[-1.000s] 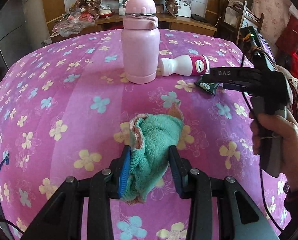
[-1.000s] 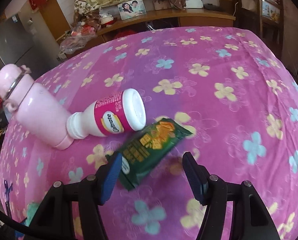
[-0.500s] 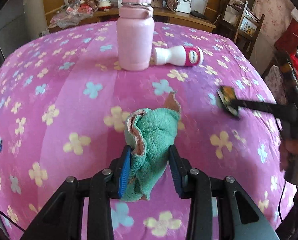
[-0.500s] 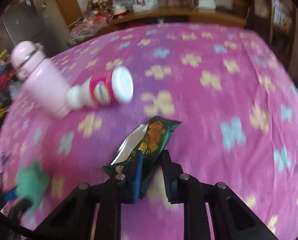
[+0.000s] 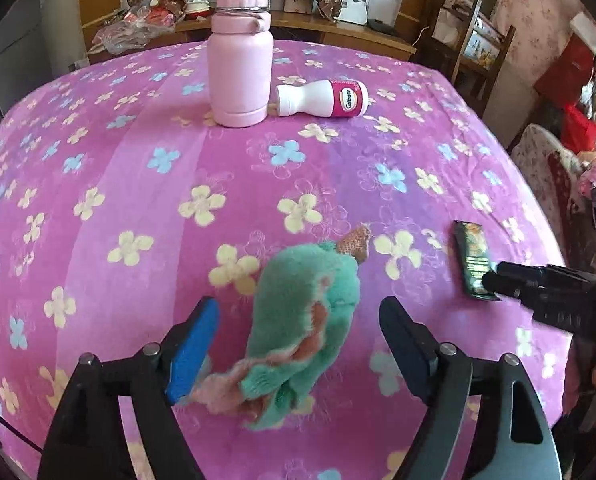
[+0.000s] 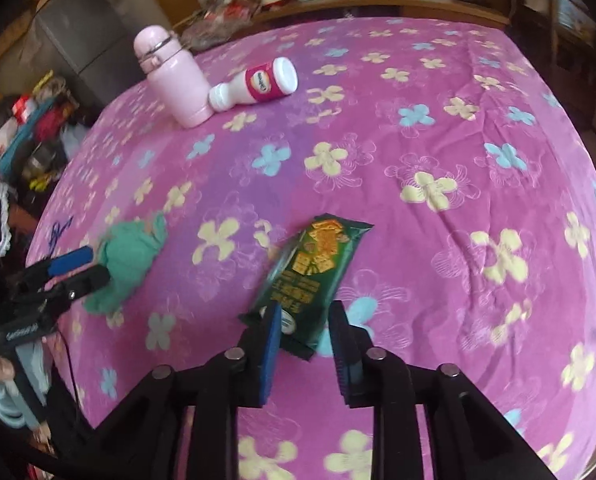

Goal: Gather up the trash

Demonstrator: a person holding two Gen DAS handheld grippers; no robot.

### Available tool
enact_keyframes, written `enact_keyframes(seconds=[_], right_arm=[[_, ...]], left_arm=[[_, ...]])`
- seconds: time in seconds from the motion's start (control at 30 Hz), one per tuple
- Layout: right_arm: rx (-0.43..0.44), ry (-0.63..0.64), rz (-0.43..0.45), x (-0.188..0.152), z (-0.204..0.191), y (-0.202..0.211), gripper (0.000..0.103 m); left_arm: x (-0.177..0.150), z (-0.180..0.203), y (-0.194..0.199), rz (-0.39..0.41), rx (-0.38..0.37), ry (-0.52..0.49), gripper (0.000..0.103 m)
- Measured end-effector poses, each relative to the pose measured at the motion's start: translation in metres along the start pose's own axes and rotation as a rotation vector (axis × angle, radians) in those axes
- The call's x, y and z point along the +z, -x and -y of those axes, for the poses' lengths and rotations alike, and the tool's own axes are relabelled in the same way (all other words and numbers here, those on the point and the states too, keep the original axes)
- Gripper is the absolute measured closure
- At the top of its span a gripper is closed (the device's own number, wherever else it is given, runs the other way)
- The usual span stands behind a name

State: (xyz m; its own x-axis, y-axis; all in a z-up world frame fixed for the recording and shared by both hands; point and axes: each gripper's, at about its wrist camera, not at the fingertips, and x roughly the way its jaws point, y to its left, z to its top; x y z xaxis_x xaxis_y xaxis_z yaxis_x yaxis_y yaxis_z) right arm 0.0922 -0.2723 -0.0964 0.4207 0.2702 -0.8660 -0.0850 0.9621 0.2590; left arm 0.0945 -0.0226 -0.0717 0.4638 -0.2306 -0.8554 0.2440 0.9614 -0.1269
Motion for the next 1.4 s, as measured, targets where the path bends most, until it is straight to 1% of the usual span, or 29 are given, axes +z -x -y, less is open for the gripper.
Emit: enact_keyframes(seconds=[0.03,0.07,0.13,0.17,0.2,0.23,0.27,0.3,0.33,0.37,0.47,0.6,0.67,0.73,0.77,0.8,0.87,0.9,0.97,1.1,1.13,1.17,1.23,1.27,1.4], right_arm=[[-0.014,-0.008,-0.003,0.003,-0.005,-0.005,0.037],[-0.020,-0.020,0.003,0.003,-0.008,-0.010,0.025],[-0.052,-0.008,0.051,0.005,-0.016,-0.014,0.025],[-0.061,0.003,0.061,0.005,-0.019,-0.016,0.026],[-0.090,0.012,0.080,0.004,-0.021,-0.016,0.028],[-0.114,0.016,0.085,0.003,-0.020,-0.017,0.040],[-0.157,0.038,0.094,0.001,-0.021,-0.015,0.065],[-0.170,0.057,0.091,-0.001,-0.019,-0.013,0.072],[-0.158,0.058,0.084,-0.002,-0.015,-0.011,0.078],[-0.143,0.051,0.072,-0.003,-0.009,-0.007,0.083],[-0.103,0.027,0.092,-0.010,0.008,0.012,0.084],[-0.111,-0.007,0.141,-0.021,0.029,0.047,0.084],[-0.109,-0.033,0.161,-0.027,0.042,0.063,0.084],[-0.117,-0.049,0.152,-0.033,0.055,0.073,0.084],[-0.116,-0.050,0.134,-0.035,0.060,0.075,0.084],[-0.107,-0.055,0.137,-0.038,0.063,0.076,0.084],[-0.098,-0.079,0.163,-0.041,0.065,0.077,0.082],[-0.083,-0.093,0.154,-0.041,0.064,0.072,0.082],[-0.054,-0.098,0.122,-0.039,0.057,0.058,0.082],[-0.046,-0.043,0.033,-0.032,0.031,0.023,0.082],[-0.055,-0.033,0.030,-0.032,0.027,0.018,0.081],[-0.078,-0.016,0.047,-0.030,0.022,0.016,0.079],[-0.121,0.033,0.036,-0.026,0.012,0.012,0.077],[-0.120,0.047,0.034,-0.025,0.008,0.013,0.077],[-0.064,0.008,0.036,-0.024,0.015,0.019,0.077]], left_arm=[[0.000,0.006,-0.007,-0.017,0.016,-0.028,0.020],[0.000,0.009,-0.011,-0.030,0.026,-0.045,0.020],[-0.004,0.015,-0.021,-0.049,0.053,-0.073,0.021],[-0.006,0.016,-0.024,-0.050,0.053,-0.071,0.029],[-0.009,0.017,-0.025,-0.049,0.046,-0.062,0.036],[-0.011,0.018,-0.025,-0.040,0.085,-0.064,0.049],[-0.011,0.018,-0.024,-0.030,0.109,-0.068,0.058],[-0.010,0.018,-0.022,-0.024,0.098,-0.066,0.059],[-0.009,0.018,-0.020,-0.030,0.057,-0.058,0.060],[-0.008,0.020,-0.018,-0.033,0.041,-0.052,0.061],[-0.006,0.037,-0.010,0.000,0.023,-0.075,0.061],[-0.003,0.072,-0.003,0.024,-0.029,-0.111,0.061],[-0.002,0.092,0.000,0.031,-0.044,-0.134,0.061],[-0.001,0.108,0.001,0.035,-0.055,-0.144,0.061],[0.000,0.114,0.002,0.035,-0.059,-0.147,0.061],[0.000,0.118,0.005,0.041,-0.056,-0.151,0.061],[0.000,0.121,0.010,0.052,-0.050,-0.151,0.061],[-0.002,0.121,0.012,0.052,-0.048,-0.149,0.061],[-0.004,0.117,0.016,0.052,-0.028,-0.148,0.061],[-0.005,0.102,0.019,0.045,0.004,-0.135,0.061],[-0.005,0.097,0.019,0.043,0.009,-0.128,0.061],[-0.005,0.095,0.019,0.042,0.013,-0.123,0.061],[-0.006,0.091,0.018,0.041,0.015,-0.119,0.061],[-0.007,0.091,0.018,0.041,0.014,-0.119,0.061],[-0.008,0.092,0.016,0.041,0.006,-0.125,0.061]])
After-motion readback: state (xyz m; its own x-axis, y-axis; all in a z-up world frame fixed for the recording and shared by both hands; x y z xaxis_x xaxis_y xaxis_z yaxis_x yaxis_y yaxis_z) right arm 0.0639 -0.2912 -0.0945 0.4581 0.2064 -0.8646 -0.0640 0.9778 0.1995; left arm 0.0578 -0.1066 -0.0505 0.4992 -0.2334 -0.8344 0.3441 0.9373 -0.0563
